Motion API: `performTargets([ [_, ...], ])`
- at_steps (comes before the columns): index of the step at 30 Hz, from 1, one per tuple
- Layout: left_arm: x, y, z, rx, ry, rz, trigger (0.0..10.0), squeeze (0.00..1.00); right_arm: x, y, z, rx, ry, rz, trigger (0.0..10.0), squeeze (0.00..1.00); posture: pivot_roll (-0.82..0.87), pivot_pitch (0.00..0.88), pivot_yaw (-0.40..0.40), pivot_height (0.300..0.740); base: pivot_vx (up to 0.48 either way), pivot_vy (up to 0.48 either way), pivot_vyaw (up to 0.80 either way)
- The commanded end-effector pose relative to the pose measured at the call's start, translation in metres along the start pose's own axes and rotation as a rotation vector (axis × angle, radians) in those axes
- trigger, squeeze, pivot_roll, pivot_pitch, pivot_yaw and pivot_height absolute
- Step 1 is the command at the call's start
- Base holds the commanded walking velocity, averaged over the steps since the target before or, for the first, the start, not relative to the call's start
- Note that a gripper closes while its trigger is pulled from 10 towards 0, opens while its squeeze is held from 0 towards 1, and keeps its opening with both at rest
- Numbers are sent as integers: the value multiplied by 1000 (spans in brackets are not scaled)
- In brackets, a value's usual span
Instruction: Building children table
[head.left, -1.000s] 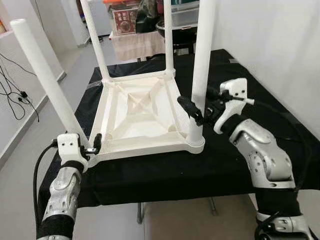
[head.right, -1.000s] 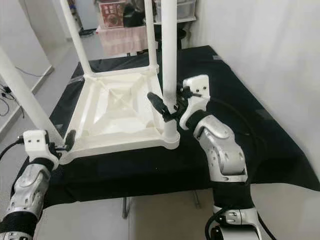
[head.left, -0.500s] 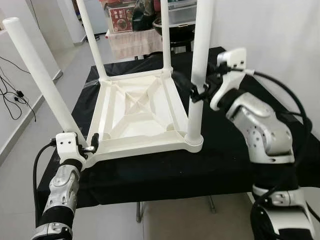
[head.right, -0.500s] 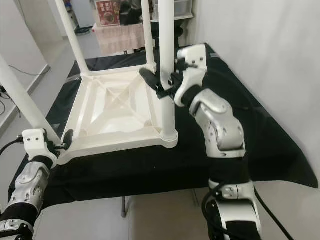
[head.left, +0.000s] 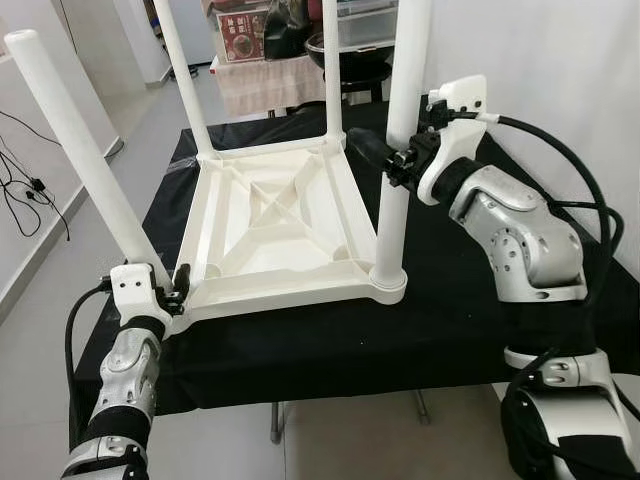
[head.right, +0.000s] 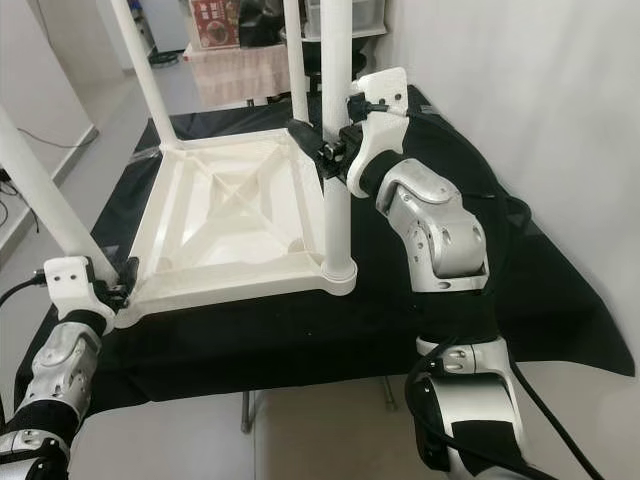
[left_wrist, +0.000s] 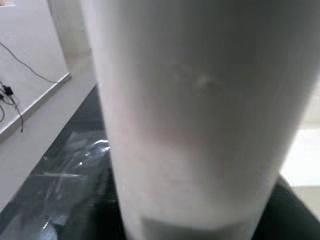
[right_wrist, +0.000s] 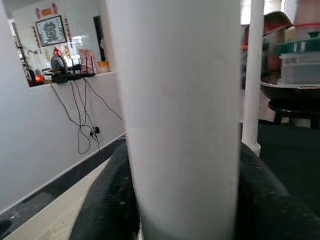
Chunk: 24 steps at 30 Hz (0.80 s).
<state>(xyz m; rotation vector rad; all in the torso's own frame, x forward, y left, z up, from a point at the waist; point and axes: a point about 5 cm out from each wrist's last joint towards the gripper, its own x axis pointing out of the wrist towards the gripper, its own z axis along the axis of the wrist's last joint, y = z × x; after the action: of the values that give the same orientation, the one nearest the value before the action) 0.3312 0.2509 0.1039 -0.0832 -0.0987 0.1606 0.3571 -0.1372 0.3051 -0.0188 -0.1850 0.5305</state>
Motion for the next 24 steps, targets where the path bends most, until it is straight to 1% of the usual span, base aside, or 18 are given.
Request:
performTargets([
  [1,1,5,4,6,-21,9,0,0,1,1,-9,20,36,-11,0,0,-217,60,86,740,0,0,0],
  [4,1,5,4,4,-27,9,0,0,2,0,-9,31,32,-19,0,0,-217,60,86,740,0,0,0],
  [9,0,11,5,4,-39,23,0,0,3,0,-10,45,29,-38,0,0,-215,56,87,740,0,0,0],
  [11,0,17,13,10,-74,39,0,0,3,-7,-16,62,51,-103,0,0,-208,54,88,740,0,0,0],
  [12,4,22,26,14,-120,43,0,0,2,-16,-24,79,85,-187,0,0,-200,53,89,740,0,0,0],
  [13,4,22,26,14,-120,43,0,0,2,-16,-24,79,85,-187,0,0,-200,53,89,740,0,0,0],
  [14,6,24,33,17,-147,44,0,0,1,-22,-29,90,105,-236,0,0,-200,53,89,740,0,0,0],
  [16,6,24,33,17,-147,44,0,0,1,-22,-29,90,105,-236,0,0,-200,53,89,740,0,0,0],
  [17,13,30,64,35,-241,41,0,0,-4,-35,-46,127,165,-359,0,0,-165,48,92,740,0,0,0],
  [18,21,35,107,60,-359,30,0,0,-10,-45,-66,182,223,-469,0,0,-144,45,96,740,0,0,0],
  [19,24,37,144,85,-457,14,0,0,-16,-50,-83,228,276,-548,0,0,-144,45,96,740,0,0,0],
  [20,25,36,189,123,-566,-18,0,0,-20,-50,-101,293,323,-610,0,0,-112,41,104,740,0,0,0],
  [21,25,36,189,123,-566,-18,0,0,-20,-50,-101,293,323,-610,0,0,-112,41,104,740,0,0,0],
  [22,25,35,215,148,-625,-38,0,0,-22,-48,-110,333,346,-635,0,0,-107,41,106,740,0,0,0],
  [23,25,35,215,148,-625,-38,0,0,-22,-48,-110,333,346,-635,0,0,-107,41,106,740,0,0,0],
  [24,24,28,258,179,-720,-82,0,0,-22,-39,-128,393,400,-645,0,0,-79,37,118,740,0,0,0],
])
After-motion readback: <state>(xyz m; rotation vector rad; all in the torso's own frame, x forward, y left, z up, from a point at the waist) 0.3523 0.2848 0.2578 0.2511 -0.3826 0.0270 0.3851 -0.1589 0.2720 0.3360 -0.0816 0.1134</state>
